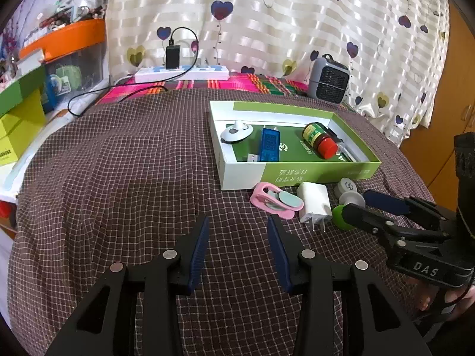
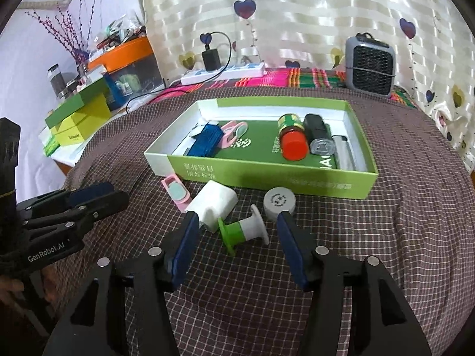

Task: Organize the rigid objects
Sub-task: 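Withdraw both tools from the box toward the items on the bedspread, then grasp the green-and-white spool with the right tool while the left grasps the white charger plug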

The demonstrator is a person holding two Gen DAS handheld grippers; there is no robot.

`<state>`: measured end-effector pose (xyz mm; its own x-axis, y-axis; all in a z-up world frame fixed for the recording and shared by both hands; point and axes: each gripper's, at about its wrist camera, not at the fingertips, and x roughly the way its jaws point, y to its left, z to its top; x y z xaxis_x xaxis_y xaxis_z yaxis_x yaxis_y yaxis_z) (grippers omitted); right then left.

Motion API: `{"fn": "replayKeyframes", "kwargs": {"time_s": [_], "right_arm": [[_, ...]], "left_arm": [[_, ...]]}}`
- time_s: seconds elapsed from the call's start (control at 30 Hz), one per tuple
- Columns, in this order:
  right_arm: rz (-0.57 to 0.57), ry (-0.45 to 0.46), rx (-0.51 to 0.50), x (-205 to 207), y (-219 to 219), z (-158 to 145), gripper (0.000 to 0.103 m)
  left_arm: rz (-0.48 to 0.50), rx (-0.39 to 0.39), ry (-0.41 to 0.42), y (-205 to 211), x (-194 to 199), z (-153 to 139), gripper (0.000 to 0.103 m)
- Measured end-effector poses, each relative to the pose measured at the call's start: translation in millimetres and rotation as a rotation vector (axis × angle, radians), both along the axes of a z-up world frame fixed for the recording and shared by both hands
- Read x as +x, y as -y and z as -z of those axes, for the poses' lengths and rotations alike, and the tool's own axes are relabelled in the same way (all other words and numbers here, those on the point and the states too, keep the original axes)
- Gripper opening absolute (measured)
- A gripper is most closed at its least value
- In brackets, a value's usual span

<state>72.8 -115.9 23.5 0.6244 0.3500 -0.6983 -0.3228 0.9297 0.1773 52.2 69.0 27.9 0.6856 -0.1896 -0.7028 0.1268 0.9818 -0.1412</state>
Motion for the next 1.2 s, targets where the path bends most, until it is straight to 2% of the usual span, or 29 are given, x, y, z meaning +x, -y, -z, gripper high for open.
{"fn": "replayKeyframes", "kwargs": {"time_s": [0.33, 0.6, 0.7, 0.73, 0.83, 1.2], "right_arm": [[-0.004, -0.025, -0.061, 9.4, -8.3, 8.2, 0.056], [-0.009, -0.019, -0.074, 9.3, -6.4, 9.7, 0.056], [-0.014, -0.014, -0.077, 8.6, -5.9, 9.2, 0.047], [-0.014, -0.015, -0.081, 8.7, -5.7, 9.5, 0.039], [-0.019, -0.022, -0.077, 8.6, -4.1, 10.2, 0.034], [0.025, -0.025, -0.051, 6.9, 14.8, 8.2, 0.034]], "left_arm": [[0.014, -0.036, -0.027, -2.1, 8.7, 5.0, 0.040], [0.036, -0.022, -0.036, 7.1, 12.1, 6.2, 0.040], [0.044, -0.016, -0.039, 11.8, 13.0, 5.7, 0.040], [0.046, -0.013, -0.039, 13.3, 13.2, 5.4, 0.040], [0.056, -0.007, -0.039, 18.6, 13.3, 4.4, 0.040], [0.127, 0.005, -0.058, 49.4, 22.4, 4.3, 0.040]]}}
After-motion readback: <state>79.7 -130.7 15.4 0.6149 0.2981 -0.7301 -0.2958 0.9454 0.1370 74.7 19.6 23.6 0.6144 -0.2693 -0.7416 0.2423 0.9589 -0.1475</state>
